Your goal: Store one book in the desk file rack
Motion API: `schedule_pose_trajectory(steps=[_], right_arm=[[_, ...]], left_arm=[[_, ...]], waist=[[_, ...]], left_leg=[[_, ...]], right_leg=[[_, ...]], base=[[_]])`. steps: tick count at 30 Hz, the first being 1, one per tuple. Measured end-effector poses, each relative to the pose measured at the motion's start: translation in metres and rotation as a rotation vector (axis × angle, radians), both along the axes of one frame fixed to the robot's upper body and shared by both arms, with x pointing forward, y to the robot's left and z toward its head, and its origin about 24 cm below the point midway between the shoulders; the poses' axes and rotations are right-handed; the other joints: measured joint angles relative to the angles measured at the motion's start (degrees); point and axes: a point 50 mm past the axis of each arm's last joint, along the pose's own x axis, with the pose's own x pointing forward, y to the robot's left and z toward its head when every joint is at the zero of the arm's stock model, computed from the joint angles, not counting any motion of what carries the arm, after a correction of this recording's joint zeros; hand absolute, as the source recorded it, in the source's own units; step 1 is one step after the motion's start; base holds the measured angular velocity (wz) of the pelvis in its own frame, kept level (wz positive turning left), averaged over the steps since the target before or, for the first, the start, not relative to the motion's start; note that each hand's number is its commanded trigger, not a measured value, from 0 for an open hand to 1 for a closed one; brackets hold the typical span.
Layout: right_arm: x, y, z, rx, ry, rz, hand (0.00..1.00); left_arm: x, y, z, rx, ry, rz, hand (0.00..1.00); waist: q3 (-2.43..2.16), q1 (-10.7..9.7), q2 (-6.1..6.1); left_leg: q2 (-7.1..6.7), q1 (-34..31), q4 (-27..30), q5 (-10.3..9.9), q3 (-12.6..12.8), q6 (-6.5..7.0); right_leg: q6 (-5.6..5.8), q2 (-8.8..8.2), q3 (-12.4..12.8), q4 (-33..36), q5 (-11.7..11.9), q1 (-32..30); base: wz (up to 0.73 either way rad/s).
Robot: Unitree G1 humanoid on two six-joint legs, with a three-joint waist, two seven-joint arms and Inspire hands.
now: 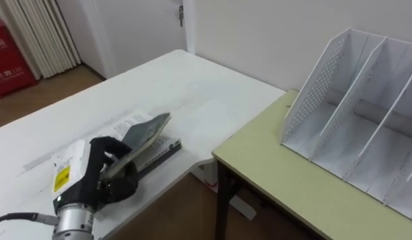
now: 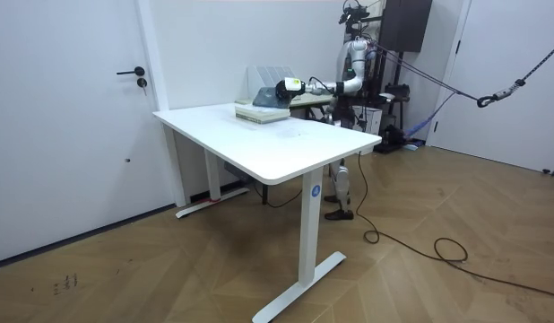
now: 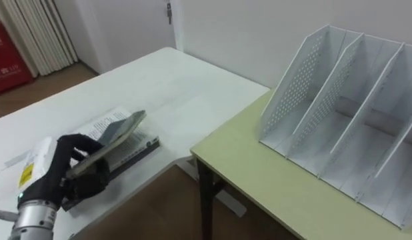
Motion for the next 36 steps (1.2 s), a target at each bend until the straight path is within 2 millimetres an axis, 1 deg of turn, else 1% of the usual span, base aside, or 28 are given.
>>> schedule_pose_trajectory(steps=[1, 3, 5, 8, 10, 12, 13, 15, 17, 19, 20, 21, 22, 23, 24, 25, 27, 31, 34, 36], right_arm=[[0.000, 0.001, 0.000, 0.007, -0.003, 0.009, 0.00], [0.002, 0.004, 0.000, 0.029, -0.005, 0.050, 0.00], [0.005, 0.005, 0.001, 0.021, -0.013, 0.095, 0.00], [0.015, 0.008, 0.004, 0.026, -0.053, 0.169, 0.00], [0.023, 0.011, 0.007, 0.031, -0.093, 0.208, 0.00], [0.032, 0.014, 0.010, 0.043, -0.146, 0.238, 0.00], [0.034, 0.014, 0.011, 0.046, -0.154, 0.245, 0.00], [0.039, 0.021, 0.013, 0.052, -0.174, 0.295, 0.00], [0.046, 0.026, 0.016, 0.068, -0.203, 0.329, 0.00], [0.058, 0.031, 0.023, 0.090, -0.266, 0.355, 0.00], [0.067, 0.034, 0.030, 0.098, -0.325, 0.366, 0.00], [0.077, 0.039, 0.039, 0.107, -0.392, 0.372, 0.00], [0.081, 0.041, 0.043, 0.118, -0.422, 0.370, 0.00], [0.090, 0.046, 0.051, 0.135, -0.474, 0.379, 0.00], [0.099, 0.050, 0.060, 0.153, -0.530, 0.392, 0.00], [0.103, 0.051, 0.065, 0.162, -0.559, 0.390, 0.00], [0.115, 0.056, 0.080, 0.187, -0.649, 0.394, 0.00], [0.125, 0.060, 0.095, 0.242, -0.725, 0.408, 0.00], [0.132, 0.061, 0.108, 0.276, -0.787, 0.421, 0.00], [0.137, 0.059, 0.122, 0.339, -0.844, 0.402, 0.00]], left_arm=[[0.000, -0.002, 0.001, -0.025, -0.006, -0.015, 1.00], [0.001, -0.006, 0.001, -0.148, -0.012, -0.057, 1.00], [0.001, -0.008, 0.002, -0.228, -0.008, -0.085, 1.00], [0.001, -0.014, 0.017, -0.367, -0.059, -0.156, 1.00], [0.001, -0.017, 0.026, -0.425, -0.104, -0.206, 1.00], [0.002, -0.021, 0.036, -0.487, -0.150, -0.272, 1.00], [0.002, -0.022, 0.038, -0.509, -0.156, -0.285, 1.00], [0.001, -0.024, 0.043, -0.592, -0.170, -0.336, 1.00], [0.000, -0.026, 0.045, -0.656, -0.171, -0.371, 1.00], [0.000, -0.026, 0.046, -0.731, -0.168, -0.407, 1.00], [0.000, -0.026, 0.046, -0.777, -0.168, -0.425, 1.00], [0.000, -0.027, 0.046, -0.821, -0.170, -0.437, 1.00], [0.000, -0.027, 0.046, -0.839, -0.171, -0.442, 1.00], [0.000, -0.027, 0.047, -0.858, -0.172, -0.453, 1.00], [0.000, -0.026, 0.047, -0.862, -0.174, -0.466, 1.00], [0.000, -0.026, 0.047, -0.866, -0.173, -0.472, 1.00], [-0.001, -0.025, 0.047, -0.909, -0.170, -0.508, 1.00], [-0.002, -0.021, 0.043, -0.955, -0.141, -0.574, 1.00], [-0.010, -0.014, 0.037, -0.983, -0.118, -0.583, 1.00], [-0.013, -0.012, 0.033, -1.014, -0.091, -0.619, 1.00]], waist=[[-0.08, 0.0, 0.28], [0.21, 0.0, 0.01], [0.29, 0.0, 0.02], [0.33, -0.1, 0.09], [0.38, 0.2, 0.36], [0.50, 0.9, 0.88], [0.50, 1.1, 1.04], [0.24, 1.5, 1.49], [0.15, 1.7, 1.70], [0.08, 2.2, 1.81], [0.10, 2.4, 1.79], [0.26, 2.5, 1.60], [0.41, 2.5, 1.45], [0.72, 2.6, 1.05], [0.81, 2.4, 0.87], [0.83, 2.4, 0.86], [0.85, 2.1, 0.86], [0.80, 2.1, 0.93], [0.75, 1.6, 0.87], [0.72, 1.5, 0.79]], left_leg=[[0.00, 0.0, 0.0, 0.0, 0.0, 0.00], [0.10, 0.1, 0.0, 0.0, 0.2, -0.01], [0.13, -0.2, 0.0, 0.0, 0.2, -0.01], [0.15, -1.2, 0.1, 0.0, 0.1, 0.00], [0.20, -1.0, 0.0, 0.0, 0.2, 0.01], [0.25, -1.0, 0.0, 0.0, 0.3, 0.02], [0.27, -1.0, 0.0, 0.0, 0.3, 0.02], [0.26, -1.0, 0.1, 0.0, 0.4, 0.02], [0.26, -0.9, 0.1, 0.0, 0.7, 0.02], [0.61, -0.9, 0.3, 0.0, 1.2, 0.02], [0.67, -0.9, 0.4, 0.0, 1.3, 0.02], [0.64, -0.6, 0.5, 0.0, 1.3, 0.02], [0.62, -0.4, 0.5, 0.0, 1.2, 0.02], [0.63, 0.0, 0.6, 0.0, 1.2, 0.03], [0.63, -0.1, 0.6, 0.0, 1.2, 0.03], [0.61, -0.2, 0.6, 0.0, 1.2, 0.03], [0.19, -1.0, 0.9, 0.0, 1.0, 0.16], [0.15, -0.9, 0.9, 0.1, 1.1, 0.26], [0.16, -0.9, 0.8, 0.1, 1.3, 0.27], [0.21, -1.1, 0.8, 0.1, 1.5, 0.27]], right_leg=[[0.00, 0.00, 0.1, 0.2, 0.0, 0.0], [-0.01, 0.06, 0.3, 0.3, 0.0, -0.2], [-0.03, 0.07, 0.5, 0.5, 0.0, -0.6], [-0.09, 0.01, 0.5, 1.2, 0.1, -2.0], [-0.08, -0.02, 0.6, 1.4, 0.1, -2.0], [-0.07, -0.05, 0.6, 1.4, 0.1, -2.1], [-0.07, -0.05, 0.6, 1.4, 0.1, -2.1], [-0.07, -0.06, 0.5, 1.7, 0.1, -2.2], [-0.06, -0.12, 0.6, 2.4, 0.0, -2.5], [-0.10, -0.18, 0.9, 2.5, 0.0, -2.7], [-0.10, -0.21, 1.4, 2.5, 0.0, -2.6], [-0.10, -0.22, 1.5, 2.5, 0.0, -2.3], [-0.10, -0.23, 1.5, 2.4, 0.0, -2.1], [-0.11, -0.21, 1.5, 2.4, 0.0, -1.7], [-0.11, -0.15, 1.5, 2.3, 0.0, -1.6], [-0.11, -0.14, 1.5, 2.3, 0.0, -1.6], [-0.08, -0.23, 1.5, 2.3, 0.0, -1.9], [-0.02, -0.32, 1.5, 2.3, -0.1, -1.8], [0.01, -0.40, 1.5, 2.3, -0.1, -2.0], [0.01, -0.46, 1.5, 2.4, -0.1, -2.5]], base=[[0.00], [-0.04], [-0.04], [-0.04], [-0.06], [0.00], [0.00], [0.00], [-0.04], [-0.12], [-0.09], [-0.05], [0.00], [0.00], [0.00], [0.04], [0.09], [0.01], [-0.01], [0.00]])
